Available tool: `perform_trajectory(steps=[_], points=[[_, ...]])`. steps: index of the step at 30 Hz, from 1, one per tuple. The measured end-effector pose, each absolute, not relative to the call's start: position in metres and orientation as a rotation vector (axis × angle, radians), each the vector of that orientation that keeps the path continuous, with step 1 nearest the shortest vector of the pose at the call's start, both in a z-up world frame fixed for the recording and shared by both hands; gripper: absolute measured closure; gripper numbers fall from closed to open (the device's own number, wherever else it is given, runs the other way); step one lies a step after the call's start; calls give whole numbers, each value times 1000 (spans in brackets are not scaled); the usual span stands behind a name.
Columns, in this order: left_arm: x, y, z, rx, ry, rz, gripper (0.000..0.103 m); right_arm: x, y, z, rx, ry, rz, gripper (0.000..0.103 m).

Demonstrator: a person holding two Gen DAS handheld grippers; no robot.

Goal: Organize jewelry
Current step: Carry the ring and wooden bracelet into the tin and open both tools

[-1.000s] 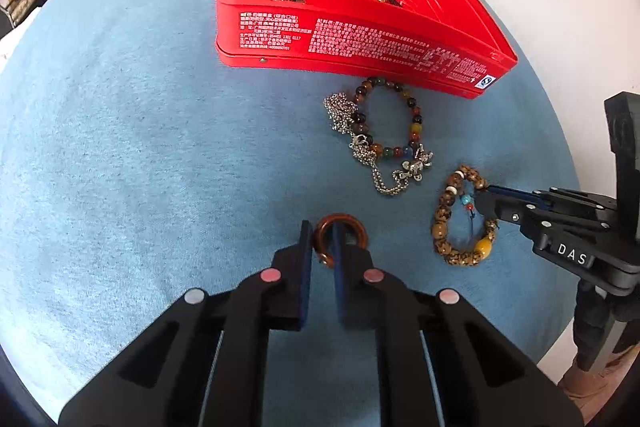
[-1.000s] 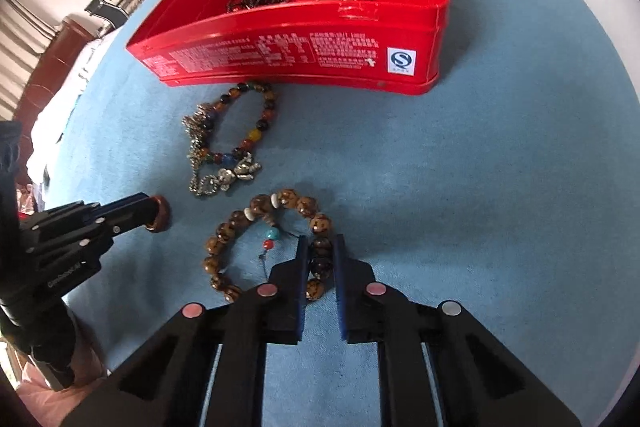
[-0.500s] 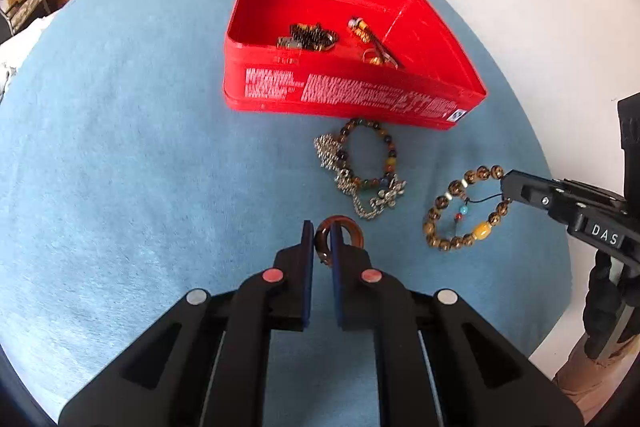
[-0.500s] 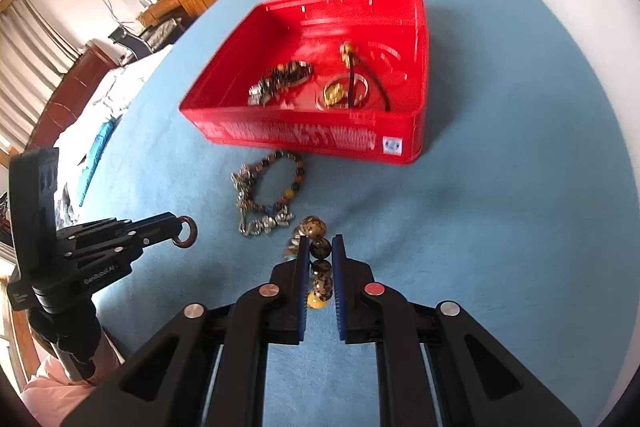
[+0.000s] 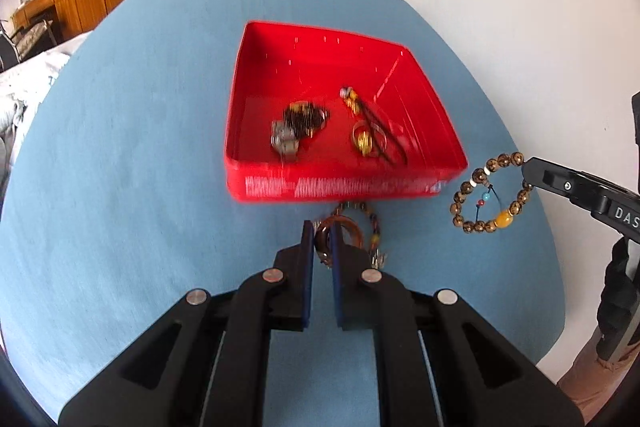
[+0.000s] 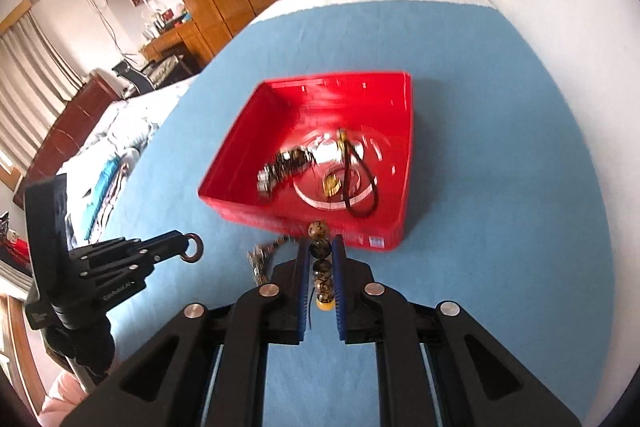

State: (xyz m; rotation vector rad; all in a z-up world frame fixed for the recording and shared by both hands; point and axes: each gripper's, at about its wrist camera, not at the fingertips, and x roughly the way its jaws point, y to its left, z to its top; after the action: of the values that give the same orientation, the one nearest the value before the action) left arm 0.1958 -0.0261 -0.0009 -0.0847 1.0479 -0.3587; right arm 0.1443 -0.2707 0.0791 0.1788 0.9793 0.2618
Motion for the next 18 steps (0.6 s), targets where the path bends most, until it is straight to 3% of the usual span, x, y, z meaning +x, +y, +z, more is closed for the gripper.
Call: perform_trajectory(steps=[9,18], points=[[257,-49,10,-74,1046,-330,97,205,-258,89,186,953,249,92],[347,-71,-27,-118,1131,-298,97,295,-241,50,219,1009,260,93]])
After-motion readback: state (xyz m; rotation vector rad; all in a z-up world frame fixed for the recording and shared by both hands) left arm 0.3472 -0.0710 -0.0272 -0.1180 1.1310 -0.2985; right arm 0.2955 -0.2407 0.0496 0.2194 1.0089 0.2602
